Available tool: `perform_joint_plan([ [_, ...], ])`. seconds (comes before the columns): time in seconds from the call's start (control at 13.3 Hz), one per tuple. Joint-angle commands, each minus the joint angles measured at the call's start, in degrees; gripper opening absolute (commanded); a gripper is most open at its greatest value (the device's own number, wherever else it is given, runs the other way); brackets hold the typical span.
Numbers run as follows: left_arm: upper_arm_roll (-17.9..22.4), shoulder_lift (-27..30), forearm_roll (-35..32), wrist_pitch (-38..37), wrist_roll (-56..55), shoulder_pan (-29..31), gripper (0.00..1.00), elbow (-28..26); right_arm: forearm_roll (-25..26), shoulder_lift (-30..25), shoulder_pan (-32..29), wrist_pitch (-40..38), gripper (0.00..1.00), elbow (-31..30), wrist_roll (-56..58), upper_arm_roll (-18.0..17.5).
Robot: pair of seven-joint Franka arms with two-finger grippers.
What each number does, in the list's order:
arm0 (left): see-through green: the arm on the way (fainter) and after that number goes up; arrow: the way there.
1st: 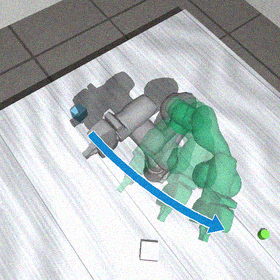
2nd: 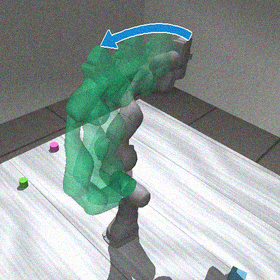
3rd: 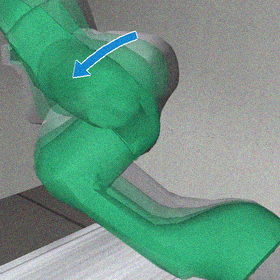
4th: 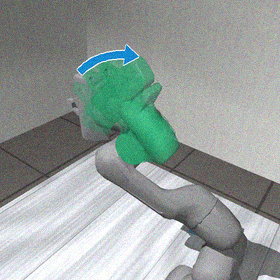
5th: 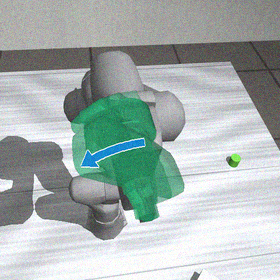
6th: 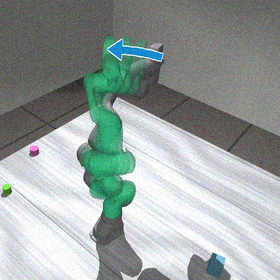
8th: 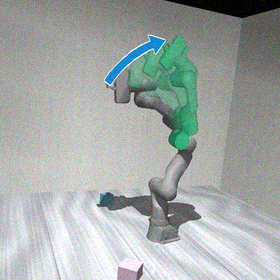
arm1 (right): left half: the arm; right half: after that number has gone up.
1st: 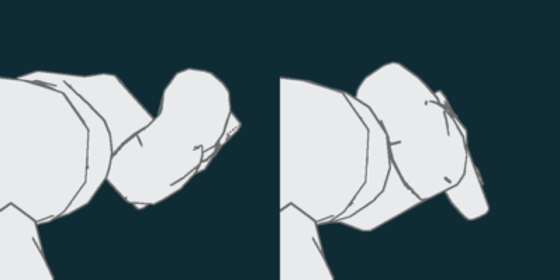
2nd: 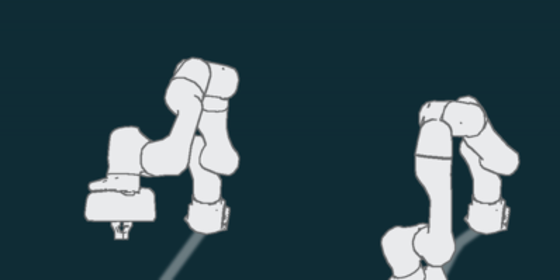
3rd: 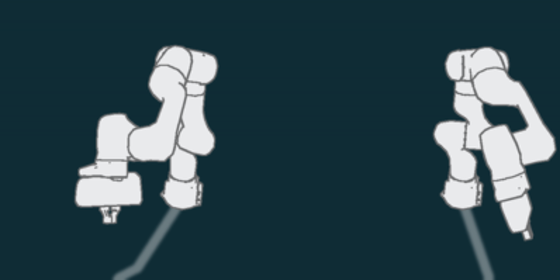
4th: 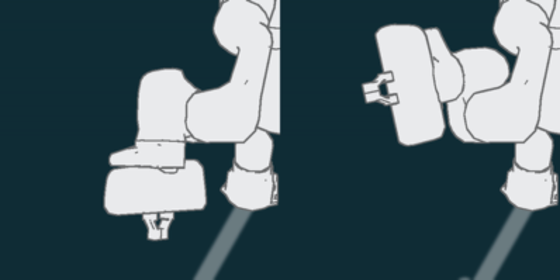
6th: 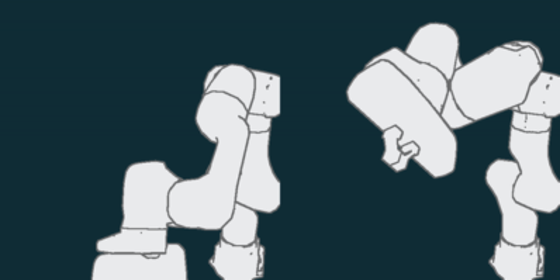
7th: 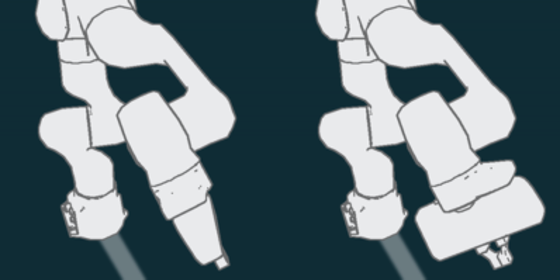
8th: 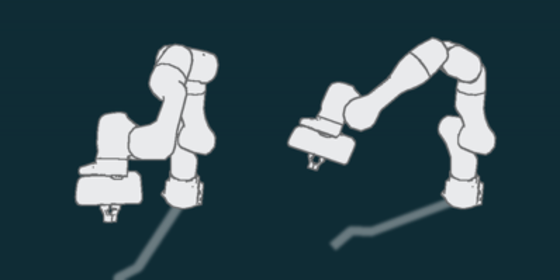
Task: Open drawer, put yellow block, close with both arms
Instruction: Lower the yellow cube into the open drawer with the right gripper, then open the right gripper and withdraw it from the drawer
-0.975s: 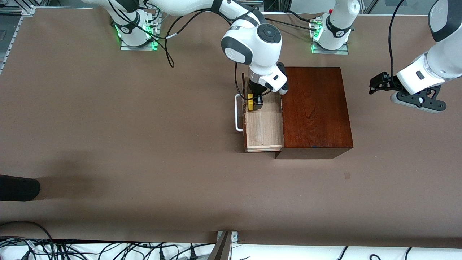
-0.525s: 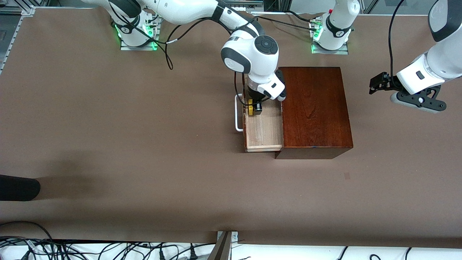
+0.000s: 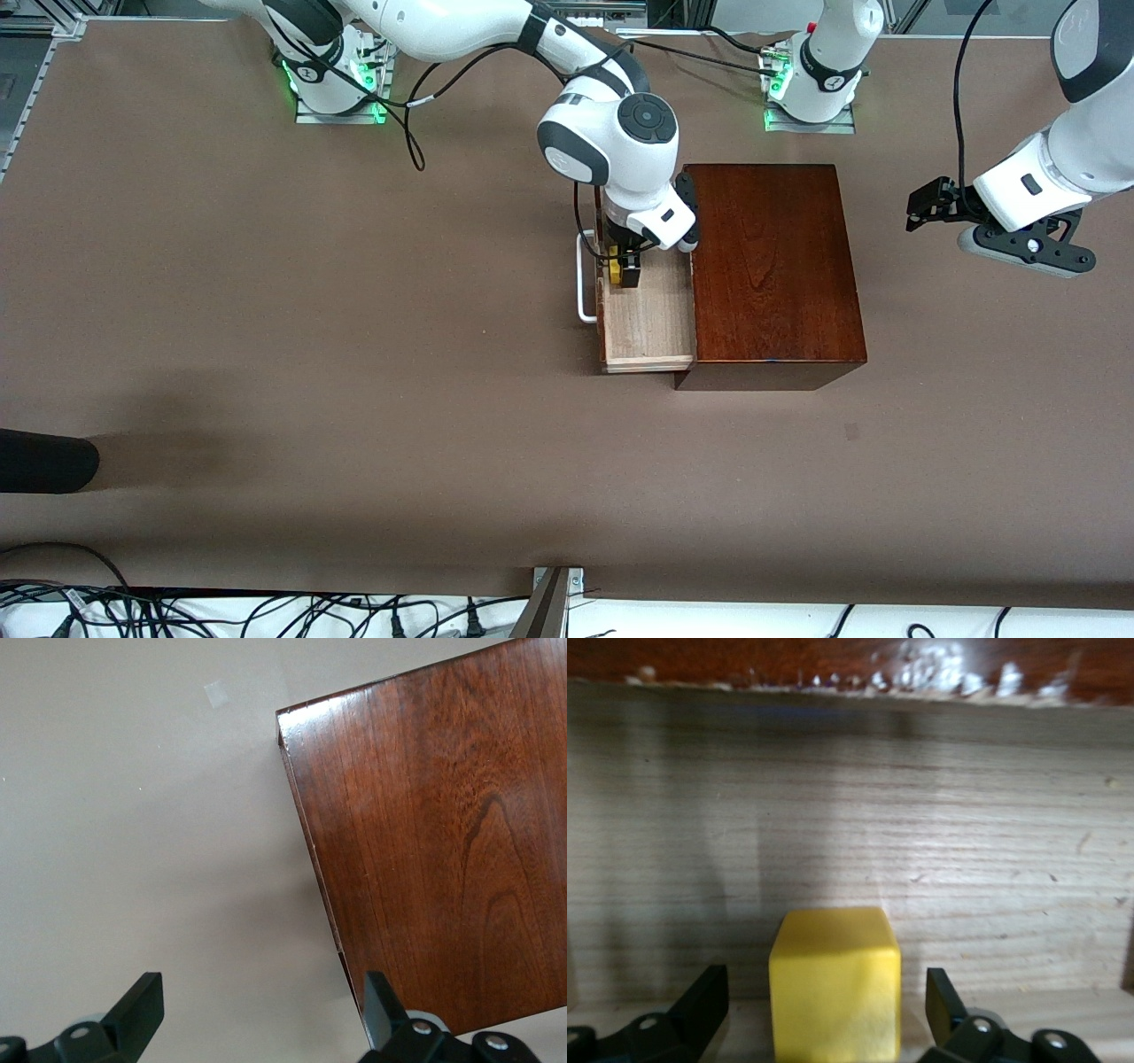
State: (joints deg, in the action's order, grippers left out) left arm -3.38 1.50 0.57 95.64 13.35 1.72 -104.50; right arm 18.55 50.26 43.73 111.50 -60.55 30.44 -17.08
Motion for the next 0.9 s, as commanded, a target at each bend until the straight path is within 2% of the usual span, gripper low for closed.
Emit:
perform_joint_plan([
  [0.0, -0.2, -0.4, 1.5, -1.2, 1.4, 0.6, 1.0, 1.5, -2.5, -5.4, -1.3, -5.6, 1.0, 1.3, 0.9, -0.8],
  [0.07, -0.2, -0.4, 1.5, -1.2, 1.4, 0.6, 1.0, 1.5, -5.0, -8.2, -2.2, -7.0, 1.0, 1.3, 0.8, -0.2],
  [0.22, -0.2, -0.4, 1.5, -1.3, 1.4, 0.6, 1.0, 1.5, -5.8, -12.6, -7.4, -9.0, 1.0, 1.3, 1.0, -0.7],
  [0.45, -0.8, -0.4, 1.5, -1.5, 1.5, 0.5, 1.0, 1.7, -5.9, -19.0, -15.6, -8.1, 1.0, 1.3, 1.4, -0.6],
  [0.6, -1.4, -0.4, 1.5, -4.7, 3.9, -0.4, 1.0, 4.1, -7.7, -23.3, -20.0, -9.4, 1.0, 1.0, 0.9, 0.0],
  [0.75, -4.0, -0.4, 4.7, -7.8, 5.6, -0.6, 1.0, 6.0, -10.4, -25.5, -22.4, -13.2, 1.0, 0.9, 0.8, 3.3],
  [0.82, -4.1, -0.5, 7.8, -8.4, 5.9, -1.1, 1.0, 5.9, -13.9, -27.5, -23.7, -14.8, 1.0, 0.9, 0.8, 6.4],
])
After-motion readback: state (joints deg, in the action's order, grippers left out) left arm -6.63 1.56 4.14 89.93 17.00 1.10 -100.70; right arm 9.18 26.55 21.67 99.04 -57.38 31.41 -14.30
